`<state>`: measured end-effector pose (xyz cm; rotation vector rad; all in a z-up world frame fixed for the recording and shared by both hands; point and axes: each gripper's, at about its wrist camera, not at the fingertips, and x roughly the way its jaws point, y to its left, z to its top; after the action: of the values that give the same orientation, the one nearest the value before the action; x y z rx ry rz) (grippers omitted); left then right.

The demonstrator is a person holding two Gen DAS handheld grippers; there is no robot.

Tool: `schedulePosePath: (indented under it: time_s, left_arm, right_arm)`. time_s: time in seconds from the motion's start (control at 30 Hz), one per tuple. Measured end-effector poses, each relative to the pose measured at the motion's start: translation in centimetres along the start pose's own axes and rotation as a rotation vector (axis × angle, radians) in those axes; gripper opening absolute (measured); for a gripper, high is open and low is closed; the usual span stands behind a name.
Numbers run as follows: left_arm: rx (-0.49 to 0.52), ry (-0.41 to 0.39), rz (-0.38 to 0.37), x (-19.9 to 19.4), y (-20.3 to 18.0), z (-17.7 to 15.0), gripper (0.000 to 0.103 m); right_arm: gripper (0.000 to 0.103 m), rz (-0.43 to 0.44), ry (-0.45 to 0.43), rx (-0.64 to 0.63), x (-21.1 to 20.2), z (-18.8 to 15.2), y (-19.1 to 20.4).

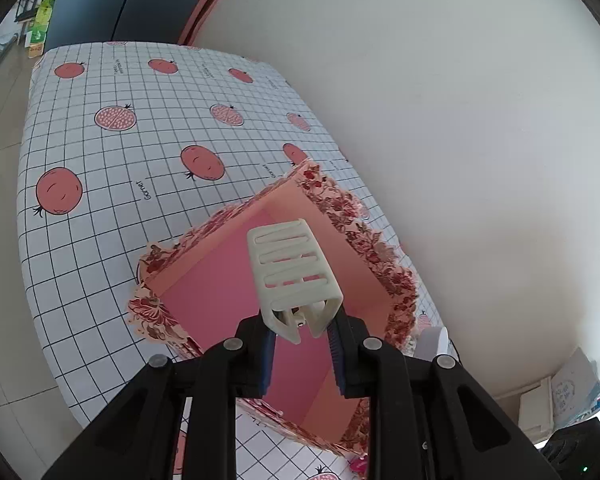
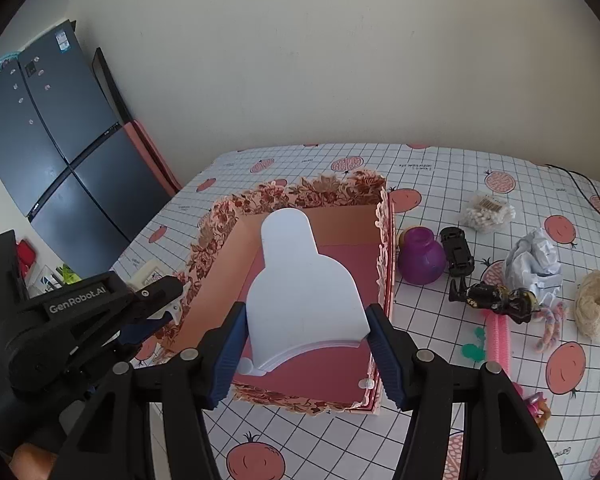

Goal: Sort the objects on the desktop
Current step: 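Lift the white basket and paper cutout and carry both over the gift box, then open both tools to drop the basket and cutout into the box, then move the right tool to the cream lace scrunchie and grasp it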

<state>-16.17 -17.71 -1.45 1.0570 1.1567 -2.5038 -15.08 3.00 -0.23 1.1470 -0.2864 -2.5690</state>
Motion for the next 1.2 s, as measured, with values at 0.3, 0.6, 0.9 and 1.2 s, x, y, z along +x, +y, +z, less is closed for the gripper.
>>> schedulePosePath:
  time_s: [0.3,0.6,0.9,1.2]
  left_arm:
    - [-0.017,0.025,0.014,0.8,0.4,-0.2,0.025]
    - [-0.003,0.039,0.026,1.2,0.0,-0.5,0.025]
    - [0.017,0.038,0.047,1.2,-0.4,-0.7,0.025]
    - [0.02,0.034,0.053,1.1,-0.6,-0.7,0.055]
  right_arm:
    - [0.062,-0.014,0.011,-0.005,0.6,-0.1,0.2]
    - [0.062,-0.008,0.025,-0.01,0.9,-0.2,0.5]
    - [0.064,-0.007,0.035,0.009,1.2,-0.3,0.1]
    - [0.067,-0.02,0.023,0.02,0.8,0.0,-0.3]
